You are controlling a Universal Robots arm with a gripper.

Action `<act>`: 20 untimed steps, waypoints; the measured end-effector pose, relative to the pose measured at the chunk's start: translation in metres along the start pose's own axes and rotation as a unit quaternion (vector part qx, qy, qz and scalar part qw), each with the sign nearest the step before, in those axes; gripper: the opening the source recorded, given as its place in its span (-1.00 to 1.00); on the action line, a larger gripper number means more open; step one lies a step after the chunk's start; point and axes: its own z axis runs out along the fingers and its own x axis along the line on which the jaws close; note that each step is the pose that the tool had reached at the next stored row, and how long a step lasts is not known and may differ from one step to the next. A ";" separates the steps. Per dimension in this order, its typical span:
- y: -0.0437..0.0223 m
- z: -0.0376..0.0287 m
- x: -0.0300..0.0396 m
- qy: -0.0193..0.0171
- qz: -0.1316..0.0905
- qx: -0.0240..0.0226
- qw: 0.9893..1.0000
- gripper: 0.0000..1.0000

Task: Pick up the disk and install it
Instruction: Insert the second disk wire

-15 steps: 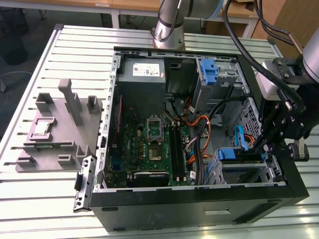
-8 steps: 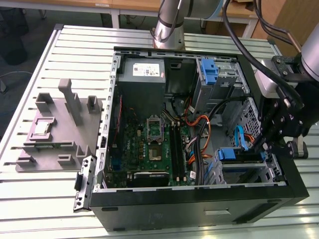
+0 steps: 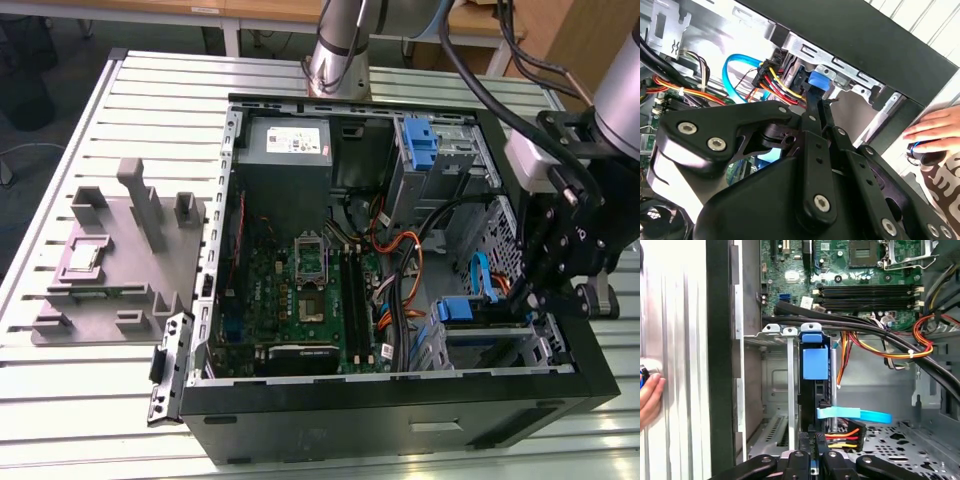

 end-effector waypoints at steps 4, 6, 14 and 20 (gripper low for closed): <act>0.0004 0.0002 -0.0021 0.000 0.000 0.000 1.000 -0.68; 0.0006 0.0003 -0.0036 0.000 0.000 0.000 1.000 -0.68; 0.0031 0.0010 -0.0094 0.000 0.000 0.000 1.000 -0.68; 0.0043 0.0016 -0.0095 0.003 0.000 0.000 1.000 -0.68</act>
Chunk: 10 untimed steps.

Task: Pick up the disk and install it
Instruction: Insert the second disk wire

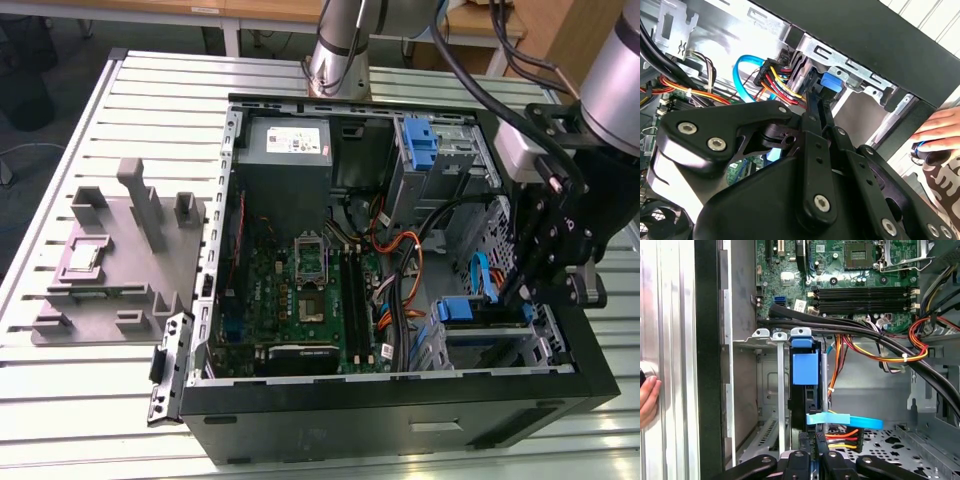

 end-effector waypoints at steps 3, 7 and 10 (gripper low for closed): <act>0.0005 0.0003 -0.0001 0.000 0.000 0.000 1.000 -0.68; 0.0009 0.0010 -0.0004 0.000 0.000 0.000 1.000 -0.68; 0.0010 0.0016 -0.0007 0.000 0.000 0.000 1.000 -0.68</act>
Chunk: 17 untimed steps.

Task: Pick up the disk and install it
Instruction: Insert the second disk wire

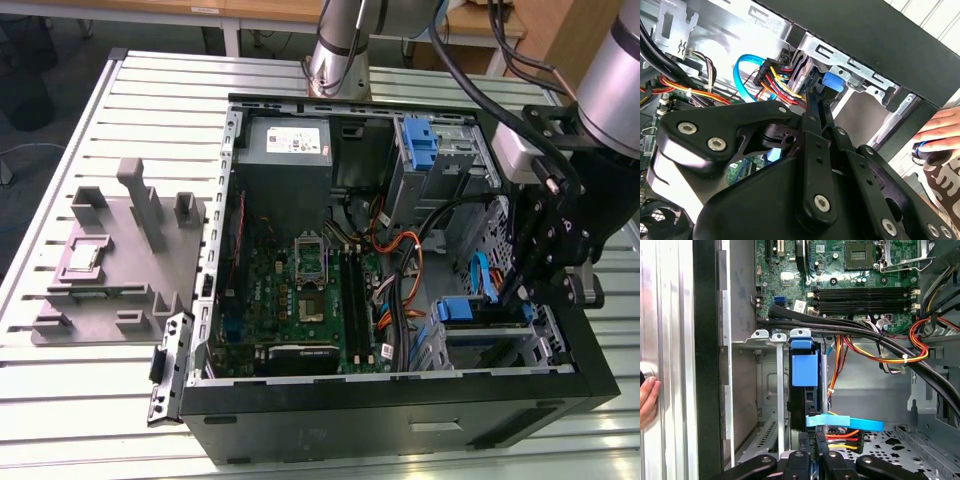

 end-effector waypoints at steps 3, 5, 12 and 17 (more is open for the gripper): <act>0.0000 0.0004 -0.0002 0.000 0.000 0.000 1.000 -0.68; 0.0000 0.0012 -0.0002 0.000 0.000 0.000 1.000 -0.68; 0.0000 0.0025 -0.0003 0.000 0.000 0.000 1.000 -0.68; 0.0000 0.0018 -0.0003 -0.001 0.000 0.000 1.000 -0.68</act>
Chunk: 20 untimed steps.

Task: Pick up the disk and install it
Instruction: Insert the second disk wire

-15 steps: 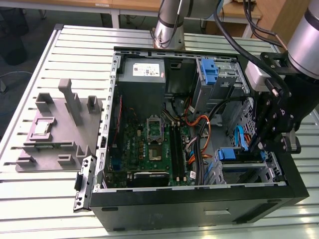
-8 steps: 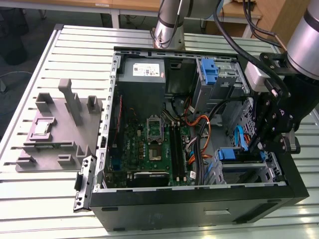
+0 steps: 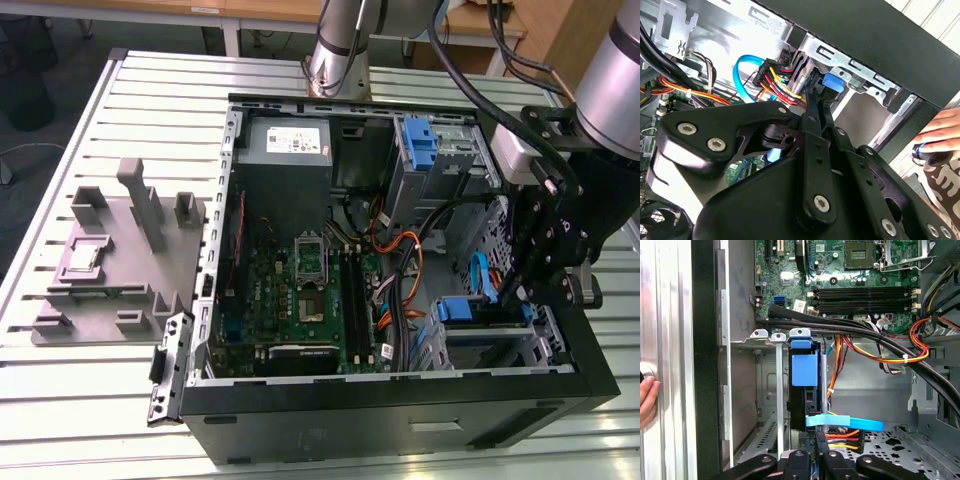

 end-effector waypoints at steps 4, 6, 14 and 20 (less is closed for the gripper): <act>-0.0003 -0.0021 0.0002 0.000 0.000 0.000 1.000 -0.68; -0.0004 -0.0022 0.0002 0.000 0.000 0.000 1.000 -0.68; -0.0005 -0.0017 0.0000 0.000 -0.004 0.000 1.000 -0.68; -0.0004 -0.0011 -0.0002 0.000 -0.005 0.000 1.000 -0.68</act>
